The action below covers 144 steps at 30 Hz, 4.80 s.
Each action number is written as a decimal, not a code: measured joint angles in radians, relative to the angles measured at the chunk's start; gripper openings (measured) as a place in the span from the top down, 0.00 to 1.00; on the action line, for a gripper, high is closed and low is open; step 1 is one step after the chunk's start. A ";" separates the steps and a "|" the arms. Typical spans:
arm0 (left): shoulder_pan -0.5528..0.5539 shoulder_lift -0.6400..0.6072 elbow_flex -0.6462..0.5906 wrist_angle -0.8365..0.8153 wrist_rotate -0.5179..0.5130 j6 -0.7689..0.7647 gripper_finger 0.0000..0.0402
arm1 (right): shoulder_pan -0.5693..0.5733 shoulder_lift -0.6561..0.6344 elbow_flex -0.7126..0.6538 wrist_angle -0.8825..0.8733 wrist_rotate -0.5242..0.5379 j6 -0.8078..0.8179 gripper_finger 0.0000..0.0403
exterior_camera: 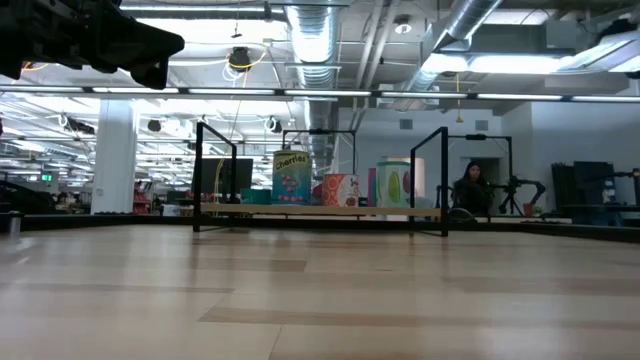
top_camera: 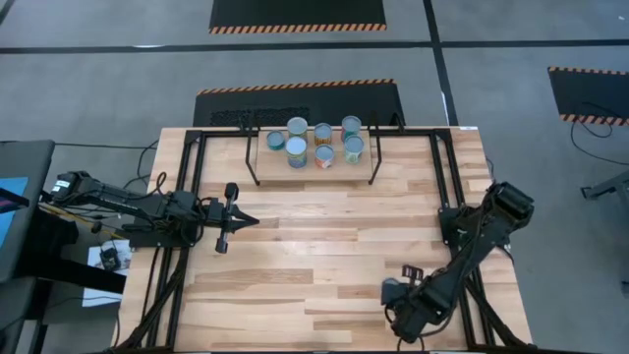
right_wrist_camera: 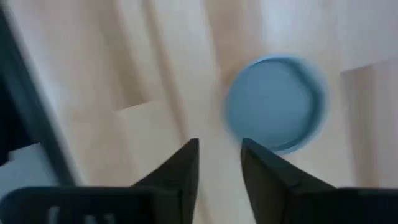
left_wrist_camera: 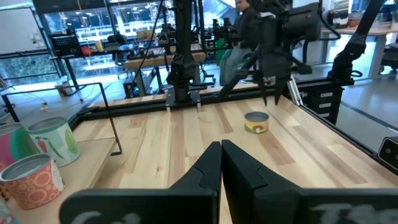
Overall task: Pick and place cans onto a shelf
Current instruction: Put the canned mushrooms on the shelf
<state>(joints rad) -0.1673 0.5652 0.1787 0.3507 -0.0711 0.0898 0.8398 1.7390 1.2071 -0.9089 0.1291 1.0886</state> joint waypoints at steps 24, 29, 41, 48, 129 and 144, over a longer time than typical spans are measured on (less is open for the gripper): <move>0.000 0.000 0.000 -0.001 0.000 0.003 1.00 | -0.029 0.042 -0.072 0.080 -0.018 -0.131 0.67; 0.000 0.000 0.000 -0.002 0.000 0.003 1.00 | -0.028 0.085 -0.066 0.091 -0.013 -0.173 0.67; 0.000 0.000 0.000 0.000 0.000 0.002 1.00 | -0.118 0.092 0.070 0.032 -0.005 -0.372 0.96; 0.000 0.000 0.000 0.007 0.000 0.003 1.00 | -0.342 0.091 0.132 0.247 0.031 -0.751 0.98; -0.010 0.413 0.302 -0.382 -0.172 -0.215 0.99 | -0.696 -0.407 -0.597 1.535 0.131 -1.247 0.97; -0.011 0.720 0.620 -0.800 -0.173 -0.255 0.82 | -0.639 -0.476 -0.598 1.338 0.134 -1.196 0.96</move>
<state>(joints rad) -0.1787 1.2847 0.7984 -0.4489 -0.2445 -0.1653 0.2012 1.2629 0.6094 0.4290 0.2634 -0.1078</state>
